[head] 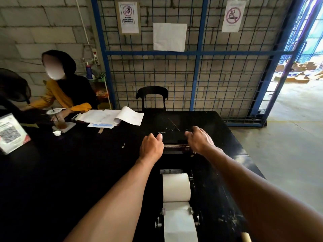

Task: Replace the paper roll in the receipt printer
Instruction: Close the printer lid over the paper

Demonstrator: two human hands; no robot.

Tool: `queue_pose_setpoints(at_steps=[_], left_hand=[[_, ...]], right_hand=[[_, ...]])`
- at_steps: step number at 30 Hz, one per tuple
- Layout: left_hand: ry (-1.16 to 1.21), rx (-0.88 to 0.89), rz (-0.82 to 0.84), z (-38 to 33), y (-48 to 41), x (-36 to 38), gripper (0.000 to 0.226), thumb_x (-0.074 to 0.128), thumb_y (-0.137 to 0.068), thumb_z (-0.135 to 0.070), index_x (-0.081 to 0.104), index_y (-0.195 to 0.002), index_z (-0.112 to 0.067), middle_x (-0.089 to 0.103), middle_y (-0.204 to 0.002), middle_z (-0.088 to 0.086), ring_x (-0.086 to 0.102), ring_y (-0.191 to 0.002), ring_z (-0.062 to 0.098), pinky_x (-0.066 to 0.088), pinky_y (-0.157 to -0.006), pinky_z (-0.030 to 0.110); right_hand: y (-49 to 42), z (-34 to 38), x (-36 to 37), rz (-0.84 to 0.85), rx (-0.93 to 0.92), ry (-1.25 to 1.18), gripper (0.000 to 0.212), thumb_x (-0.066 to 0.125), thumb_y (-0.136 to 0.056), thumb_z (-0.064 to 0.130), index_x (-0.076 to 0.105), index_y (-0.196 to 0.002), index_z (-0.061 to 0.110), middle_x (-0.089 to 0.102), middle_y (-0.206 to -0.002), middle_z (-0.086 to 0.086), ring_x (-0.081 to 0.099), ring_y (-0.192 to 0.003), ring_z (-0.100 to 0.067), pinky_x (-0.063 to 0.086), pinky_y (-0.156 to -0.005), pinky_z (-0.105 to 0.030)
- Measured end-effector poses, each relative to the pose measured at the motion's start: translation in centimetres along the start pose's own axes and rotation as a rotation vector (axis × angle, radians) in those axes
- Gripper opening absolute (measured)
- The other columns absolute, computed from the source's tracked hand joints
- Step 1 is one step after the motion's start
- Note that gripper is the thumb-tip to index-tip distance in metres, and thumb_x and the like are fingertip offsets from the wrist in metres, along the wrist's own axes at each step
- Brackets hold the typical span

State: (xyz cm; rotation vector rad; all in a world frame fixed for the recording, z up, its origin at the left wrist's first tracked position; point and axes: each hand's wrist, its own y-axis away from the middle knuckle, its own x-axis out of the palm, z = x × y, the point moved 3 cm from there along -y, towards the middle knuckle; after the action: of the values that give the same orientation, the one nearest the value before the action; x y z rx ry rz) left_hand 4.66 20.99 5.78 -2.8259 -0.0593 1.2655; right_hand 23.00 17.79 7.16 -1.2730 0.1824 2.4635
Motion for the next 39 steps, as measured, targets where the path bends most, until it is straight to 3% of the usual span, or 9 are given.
queue_pose_setpoints(at_steps=[5, 12, 17, 20, 24, 31, 36, 39], left_hand=[[0.055, -0.137, 0.135, 0.1, -0.2, 1.5, 0.059, 0.027, -0.100, -0.045, 0.055, -0.125, 0.001, 0.056, -0.132, 0.025, 0.052, -0.120, 0.039, 0.040, -0.097, 0.039], [0.125, -0.241, 0.040, 0.3, 1.5, 0.8, 0.058, 0.033, -0.100, -0.044, 0.061, -0.119, 0.003, 0.059, -0.127, 0.026, 0.056, -0.117, 0.039, 0.045, -0.093, 0.038], [0.236, -0.336, 0.016, 1.2, 4.4, 0.0, 0.050, 0.039, -0.100, -0.037, 0.061, -0.119, 0.004, 0.059, -0.127, 0.025, 0.057, -0.117, 0.039, 0.046, -0.093, 0.039], [0.281, -0.385, -0.002, 2.4, 7.1, 0.5, 0.047, 0.038, -0.100, -0.031, 0.061, -0.118, 0.005, 0.060, -0.126, 0.026, 0.058, -0.115, 0.039, 0.047, -0.092, 0.040], [0.305, -0.444, 0.008, 4.6, 11.7, 1.8, 0.048, 0.035, -0.100, -0.030, 0.061, -0.115, 0.006, 0.062, -0.123, 0.027, 0.059, -0.113, 0.039, 0.049, -0.093, 0.041], [0.315, -0.494, 0.031, 7.4, 17.0, 3.9, 0.047, 0.031, -0.101, -0.025, 0.062, -0.118, 0.005, 0.061, -0.128, 0.024, 0.057, -0.116, 0.038, 0.045, -0.098, 0.041], [0.340, -0.518, -0.003, 8.4, 18.3, 4.7, 0.047, 0.031, -0.102, -0.028, 0.064, -0.119, 0.002, 0.061, -0.128, 0.022, 0.057, -0.115, 0.036, 0.044, -0.097, 0.040], [0.362, -0.560, -0.008, 8.8, 18.6, 4.8, 0.049, 0.034, -0.101, -0.032, 0.065, -0.115, 0.003, 0.064, -0.121, 0.022, 0.060, -0.109, 0.036, 0.043, -0.084, 0.036]], right_hand=[[-0.5, -1.5, 2.4, 0.194, 0.136, -0.100, 0.062, 0.044, -0.101, 0.049, 0.040, -0.150, 0.011, 0.055, -0.143, -0.020, 0.053, -0.130, -0.038, 0.044, -0.105, -0.044], [0.3, -2.7, 2.0, 0.081, 0.234, -0.244, 0.056, 0.051, -0.097, 0.053, 0.055, -0.129, 0.007, 0.067, -0.121, -0.018, 0.067, -0.105, -0.036, 0.055, -0.090, -0.043], [3.8, -2.8, 2.1, 0.022, 0.293, -0.287, 0.056, 0.051, -0.097, 0.051, 0.053, -0.129, 0.004, 0.064, -0.126, -0.021, 0.060, -0.117, -0.039, 0.047, -0.091, -0.039], [7.4, -3.0, 2.8, -0.014, 0.339, -0.330, 0.050, 0.052, -0.096, 0.046, 0.050, -0.131, 0.010, 0.064, -0.125, -0.019, 0.060, -0.114, -0.038, 0.048, -0.095, -0.041], [12.9, -4.8, 4.2, 0.034, 0.421, -0.431, 0.056, 0.054, -0.089, 0.044, 0.047, -0.135, 0.014, 0.065, -0.123, -0.017, 0.061, -0.110, -0.036, 0.049, -0.095, -0.039], [18.0, -7.6, 6.1, 0.149, 0.451, -0.553, 0.080, 0.056, -0.083, 0.068, 0.044, -0.138, 0.011, 0.061, -0.128, -0.014, 0.060, -0.115, -0.032, 0.047, -0.103, -0.047], [18.6, -8.6, 6.8, 0.145, 0.463, -0.493, 0.069, 0.050, -0.092, 0.063, 0.045, -0.134, 0.009, 0.061, -0.128, -0.017, 0.060, -0.108, -0.031, 0.048, -0.092, -0.041], [18.8, -9.0, 7.2, 0.169, 0.457, -0.425, 0.064, 0.052, -0.094, 0.059, 0.050, -0.130, 0.007, 0.064, -0.123, -0.015, 0.063, -0.107, -0.032, 0.051, -0.095, -0.044]])
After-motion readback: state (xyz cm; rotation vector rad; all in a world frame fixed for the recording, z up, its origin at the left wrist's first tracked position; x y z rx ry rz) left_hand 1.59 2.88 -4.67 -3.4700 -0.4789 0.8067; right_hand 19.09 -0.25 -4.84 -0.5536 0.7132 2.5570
